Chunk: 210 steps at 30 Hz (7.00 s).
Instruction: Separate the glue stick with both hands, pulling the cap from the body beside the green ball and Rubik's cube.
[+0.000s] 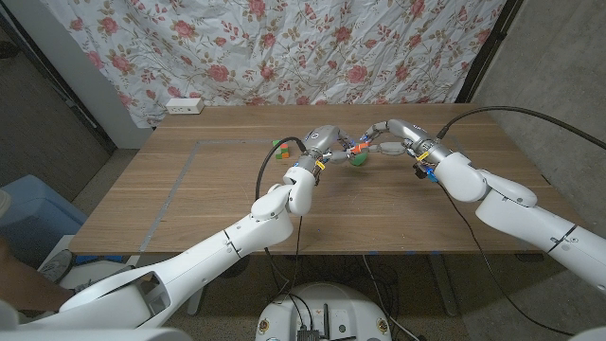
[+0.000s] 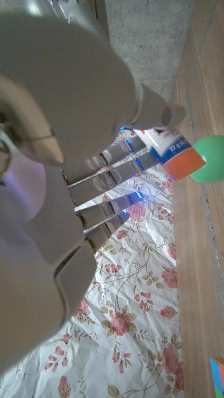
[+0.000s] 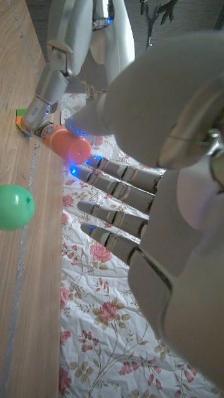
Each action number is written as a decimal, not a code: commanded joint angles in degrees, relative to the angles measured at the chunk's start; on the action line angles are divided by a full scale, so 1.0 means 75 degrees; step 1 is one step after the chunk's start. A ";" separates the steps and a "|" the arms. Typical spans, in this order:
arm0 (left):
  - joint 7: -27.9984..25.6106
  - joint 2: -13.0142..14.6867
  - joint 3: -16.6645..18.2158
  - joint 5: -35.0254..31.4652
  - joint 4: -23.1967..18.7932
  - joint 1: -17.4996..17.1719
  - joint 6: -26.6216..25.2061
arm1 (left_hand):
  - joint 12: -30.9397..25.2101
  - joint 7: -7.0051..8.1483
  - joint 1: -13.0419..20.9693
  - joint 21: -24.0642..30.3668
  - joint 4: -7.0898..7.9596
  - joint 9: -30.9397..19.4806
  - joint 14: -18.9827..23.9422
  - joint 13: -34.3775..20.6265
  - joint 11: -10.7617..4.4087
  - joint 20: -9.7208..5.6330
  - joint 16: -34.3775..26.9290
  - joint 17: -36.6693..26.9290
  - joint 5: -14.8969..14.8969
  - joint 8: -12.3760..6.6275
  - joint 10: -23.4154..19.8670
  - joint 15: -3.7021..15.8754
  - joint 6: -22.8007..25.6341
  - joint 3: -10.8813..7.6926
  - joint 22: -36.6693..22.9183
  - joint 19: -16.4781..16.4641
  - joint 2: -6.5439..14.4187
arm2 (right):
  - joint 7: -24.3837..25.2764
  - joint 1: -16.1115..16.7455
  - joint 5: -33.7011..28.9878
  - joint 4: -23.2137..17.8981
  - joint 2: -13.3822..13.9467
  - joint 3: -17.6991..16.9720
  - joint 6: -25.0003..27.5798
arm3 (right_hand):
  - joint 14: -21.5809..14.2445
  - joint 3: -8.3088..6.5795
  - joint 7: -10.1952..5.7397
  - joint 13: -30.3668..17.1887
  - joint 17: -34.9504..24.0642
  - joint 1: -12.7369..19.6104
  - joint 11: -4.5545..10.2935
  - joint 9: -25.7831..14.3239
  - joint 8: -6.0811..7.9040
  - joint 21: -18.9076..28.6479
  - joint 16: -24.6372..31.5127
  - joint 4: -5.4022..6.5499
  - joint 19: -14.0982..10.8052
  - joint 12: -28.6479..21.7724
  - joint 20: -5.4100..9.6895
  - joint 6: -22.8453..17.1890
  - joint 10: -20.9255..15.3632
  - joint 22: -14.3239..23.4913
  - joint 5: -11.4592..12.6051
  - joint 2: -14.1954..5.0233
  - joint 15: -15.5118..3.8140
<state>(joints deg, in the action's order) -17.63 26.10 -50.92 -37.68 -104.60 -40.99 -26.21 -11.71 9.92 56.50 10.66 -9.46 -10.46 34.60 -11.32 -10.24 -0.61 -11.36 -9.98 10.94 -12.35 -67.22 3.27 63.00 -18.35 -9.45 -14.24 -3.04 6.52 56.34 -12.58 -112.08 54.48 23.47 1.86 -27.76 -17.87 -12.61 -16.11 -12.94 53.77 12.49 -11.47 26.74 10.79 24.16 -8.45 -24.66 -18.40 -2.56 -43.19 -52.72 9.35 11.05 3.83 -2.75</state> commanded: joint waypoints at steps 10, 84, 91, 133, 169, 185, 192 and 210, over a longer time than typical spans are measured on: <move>-0.0068 -0.0032 0.0024 0.0005 0.0098 0.0030 0.0092 | -0.0016 -0.0217 0.0060 0.0009 0.0017 -0.0137 0.0058 -0.0045 -0.0357 0.0017 0.0000 -0.0040 0.0056 -0.0018 -0.0455 0.1034 0.0412 0.0029 -0.0030 -0.0028 0.0524 | 0.0062 0.0103 0.0123 0.0044 0.0035 -0.0076 0.0001 | -0.0220 0.0101 0.0077 -0.0112 -0.0024 -0.0133 -0.0041 -0.0018 0.0017 -0.0002 0.0138 0.0011 -0.0084 -0.0034 -0.0042 -0.0087 -0.0269 0.0016 -0.0007 -0.0008 -0.1047; 0.0105 0.0006 -0.0033 -0.0036 0.0164 0.0115 0.0127 | 0.0005 -0.0232 0.0043 0.0013 0.0008 -0.0141 0.0067 -0.0046 -0.0357 0.0019 -0.0002 -0.0043 0.0057 -0.0001 -0.0446 0.1030 0.0401 0.0097 -0.0031 -0.0027 0.0584 | 0.0431 0.0157 0.0218 0.0155 -0.0267 -0.0094 -0.0221 | -0.1048 0.0281 0.0098 -0.0274 -0.0106 0.0986 -0.0034 -0.0048 0.0476 -0.0011 0.0910 -0.0134 -0.0576 -0.0002 0.0335 -0.1437 -0.1557 0.0002 -0.0066 -0.0490 -0.1356; 0.0129 0.0013 -0.0026 -0.0047 0.0138 0.0096 0.0085 | 0.0007 -0.0233 0.0043 0.0013 0.0007 -0.0141 0.0067 -0.0046 -0.0357 0.0014 -0.0002 -0.0043 0.0057 0.0001 -0.0442 0.1032 0.0397 0.0102 -0.0031 -0.0027 0.0588 | 0.0410 0.0181 0.0236 0.0133 -0.0230 -0.0121 -0.0214 | -0.1076 0.0302 0.0107 -0.0284 -0.0118 0.1049 -0.0033 -0.0052 0.0494 -0.0024 0.0928 -0.0130 -0.0568 0.0000 0.0368 -0.1472 -0.1598 0.0002 -0.0072 -0.0501 -0.1368; 0.0103 0.0109 0.0038 -0.0049 0.0098 -0.0017 0.0114 | 0.0018 -0.0244 0.0039 0.0015 0.0003 -0.0142 0.0078 -0.0046 -0.0357 0.0030 -0.0004 -0.0043 0.0059 0.0011 -0.0417 0.1029 0.0378 0.0130 -0.0031 -0.0033 0.0612 | 0.0509 0.0419 0.0245 -0.0120 -0.0117 -0.0377 -0.0162 | -0.0981 0.0521 0.0113 -0.0335 -0.0115 0.1062 -0.0044 -0.0065 0.0450 -0.0035 0.0911 -0.0031 -0.0541 0.0133 0.0414 -0.1354 -0.1508 0.0005 -0.0088 -0.0551 -0.1326; 0.0763 0.0783 0.0206 -0.0449 -0.0497 -0.0108 -0.0234 | 0.0020 -0.0233 0.0031 0.0018 -0.0004 -0.0142 0.0045 -0.0047 -0.0356 0.0006 0.0018 -0.0034 0.0057 0.0010 -0.0407 0.1020 0.0382 0.0162 -0.0031 -0.0042 0.0602 | 0.0201 0.0073 0.0227 0.0175 0.0068 -0.0392 -0.0185 | -0.0874 0.0704 0.0064 -0.0433 -0.0165 0.1000 -0.0038 -0.0064 0.0379 -0.0076 0.0941 -0.0012 -0.0331 0.0220 0.0556 -0.1283 -0.1436 0.0006 -0.0087 -0.0639 -0.1303; 0.1302 0.1219 0.0307 -0.0839 -0.0763 -0.0194 -0.0389 | 0.0018 -0.0233 0.0011 0.0013 0.0010 -0.0142 0.0033 -0.0048 -0.0356 0.0005 0.0021 -0.0034 0.0057 0.0014 -0.0409 0.1017 0.0371 0.0174 -0.0032 -0.0029 0.0620 | 0.0052 0.0072 -0.0078 0.0020 0.0391 -0.0387 0.0199 | -0.0868 0.0728 0.0061 -0.0452 -0.0226 0.1006 -0.0035 -0.0064 0.0308 -0.0068 0.0972 -0.0018 -0.0233 0.0295 0.0692 -0.1150 -0.1311 0.0006 -0.0089 -0.0695 -0.1296; 0.1393 0.1280 0.0368 -0.0903 -0.0753 -0.0221 -0.0303 | 0.0020 -0.0235 0.0003 0.0012 0.0014 -0.0142 0.0036 -0.0048 -0.0355 0.0009 0.0018 -0.0036 0.0058 0.0016 -0.0403 0.1017 0.0368 0.0178 -0.0032 -0.0026 0.0630 | -0.0056 0.0079 -0.0188 -0.0070 0.0504 -0.0357 0.0468 | -0.0872 0.0740 0.0077 -0.0481 -0.0254 0.0958 -0.0040 -0.0064 0.0212 -0.0036 0.0976 0.0015 -0.0270 0.0324 0.0644 -0.0935 -0.1244 0.0008 -0.0089 -0.0752 -0.1279; 0.1972 0.1577 0.0327 -0.1343 -0.0884 -0.0264 -0.0307 | 0.0029 -0.0245 -0.0022 0.0012 0.0014 -0.0142 0.0011 -0.0046 -0.0356 0.0007 0.0032 -0.0030 0.0055 0.0023 -0.0377 0.1011 0.0347 0.0198 -0.0031 -0.0023 0.0619 | -0.0306 -0.0069 -0.0693 -0.0117 0.0681 -0.0028 0.1040 | -0.0799 0.0783 0.0031 -0.0507 -0.0279 0.0849 -0.0030 -0.0065 0.0200 0.0000 0.0936 0.0049 -0.0344 0.0409 0.0641 -0.0948 -0.1049 0.0016 -0.0094 -0.0771 -0.1225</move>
<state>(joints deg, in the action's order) -5.42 36.27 -48.03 -45.31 -110.65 -43.02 -28.73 -11.07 9.92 56.11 10.66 -9.58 -11.20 34.60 -11.58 -10.59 -0.62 -11.36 -9.98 11.06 -11.91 -67.92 3.27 63.00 -16.64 -9.45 -14.25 -2.65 5.35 56.48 -15.47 -112.88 58.85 21.97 7.00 -34.07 -12.08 -12.39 -19.65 -14.79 60.38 12.17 -11.83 28.57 10.38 30.98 -8.23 -26.40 -15.46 2.25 -50.11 -60.75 9.36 10.14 -1.95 -3.38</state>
